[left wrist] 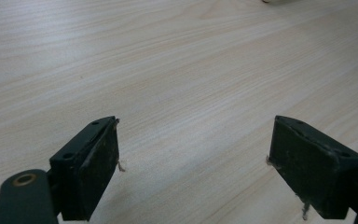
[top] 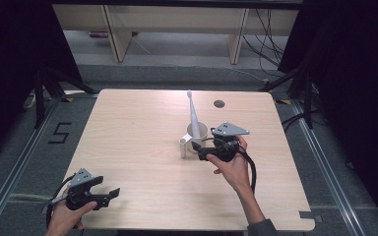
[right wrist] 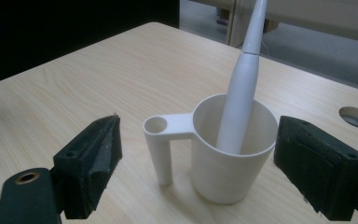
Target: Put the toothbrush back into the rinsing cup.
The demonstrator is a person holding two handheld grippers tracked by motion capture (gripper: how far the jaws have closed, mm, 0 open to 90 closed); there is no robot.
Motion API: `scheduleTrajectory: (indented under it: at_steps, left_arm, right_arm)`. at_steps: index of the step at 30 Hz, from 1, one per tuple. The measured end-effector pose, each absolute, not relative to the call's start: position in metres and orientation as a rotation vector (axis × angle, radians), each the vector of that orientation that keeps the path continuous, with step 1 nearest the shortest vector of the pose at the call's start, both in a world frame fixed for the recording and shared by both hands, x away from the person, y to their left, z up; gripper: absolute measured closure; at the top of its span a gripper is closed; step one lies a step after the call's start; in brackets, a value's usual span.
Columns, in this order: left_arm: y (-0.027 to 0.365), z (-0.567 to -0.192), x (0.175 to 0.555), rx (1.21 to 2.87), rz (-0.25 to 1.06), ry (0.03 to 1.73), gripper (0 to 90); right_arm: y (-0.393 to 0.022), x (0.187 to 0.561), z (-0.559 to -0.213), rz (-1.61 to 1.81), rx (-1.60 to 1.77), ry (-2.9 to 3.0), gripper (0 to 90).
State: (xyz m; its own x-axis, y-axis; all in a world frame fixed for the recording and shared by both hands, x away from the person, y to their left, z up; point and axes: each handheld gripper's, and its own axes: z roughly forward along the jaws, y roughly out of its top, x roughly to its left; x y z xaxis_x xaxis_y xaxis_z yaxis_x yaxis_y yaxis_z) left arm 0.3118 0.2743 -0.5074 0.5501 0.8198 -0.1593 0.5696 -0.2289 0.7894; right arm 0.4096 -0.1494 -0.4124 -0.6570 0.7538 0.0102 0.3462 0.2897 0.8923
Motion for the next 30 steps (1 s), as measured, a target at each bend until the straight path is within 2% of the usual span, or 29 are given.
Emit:
scheduleTrajectory:
  at_steps: [30]
  left_arm:
    - [0.273,-0.507,0.312,1.899,0.349,1.139,15.2]
  right_arm:
    - [-0.149,0.385,-0.43,1.324,0.976,2.226,16.0]
